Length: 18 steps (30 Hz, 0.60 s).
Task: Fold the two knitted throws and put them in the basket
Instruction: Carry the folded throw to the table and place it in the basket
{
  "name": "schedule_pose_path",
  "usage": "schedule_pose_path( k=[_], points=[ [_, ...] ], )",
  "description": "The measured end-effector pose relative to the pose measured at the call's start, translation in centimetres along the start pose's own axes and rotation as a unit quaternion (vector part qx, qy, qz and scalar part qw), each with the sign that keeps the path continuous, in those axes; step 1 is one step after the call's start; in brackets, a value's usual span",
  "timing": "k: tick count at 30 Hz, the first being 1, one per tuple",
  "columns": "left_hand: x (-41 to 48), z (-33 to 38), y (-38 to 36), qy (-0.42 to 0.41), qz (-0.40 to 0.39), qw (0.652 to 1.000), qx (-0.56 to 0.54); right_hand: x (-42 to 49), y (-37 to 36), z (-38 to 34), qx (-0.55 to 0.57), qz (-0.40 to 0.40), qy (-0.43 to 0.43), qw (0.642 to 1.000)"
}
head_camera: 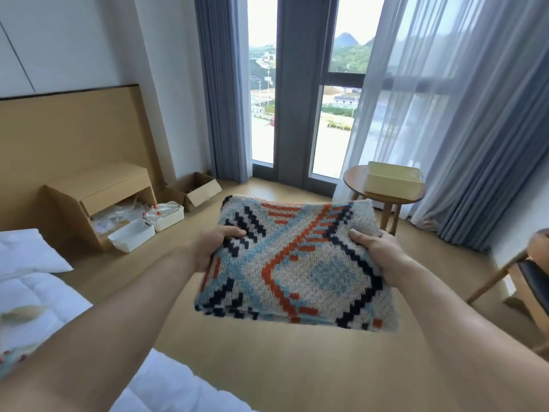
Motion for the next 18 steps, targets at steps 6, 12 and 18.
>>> schedule_pose_path(
  k=[6,12,18],
  points=[
    [11.0,5.1,-3.3,0.017,-0.051,0.998,0.011,7.2,3.5,-3.2,0.017,0.053,-0.005,0.998],
    [20.9,8.6,-8.3,0.031,-0.083,0.996,0.029,14.0,7.9,-4.7,0.020,0.107,-0.014,0.994],
    [30.2,11.1,-15.7,0.031,-0.089,0.994,0.046,22.4,14.4,-5.3,0.029,0.122,-0.012,0.992]
  ],
)
Point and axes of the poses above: each hand's wrist, its own x-axis towards the middle knuckle, its own y-axis out of the back of the hand, z = x × y, the point moved 7 cm from there along x, towards the middle knuckle, and after that the axes turned 10 degrees about -x, right-handed, at the moved point
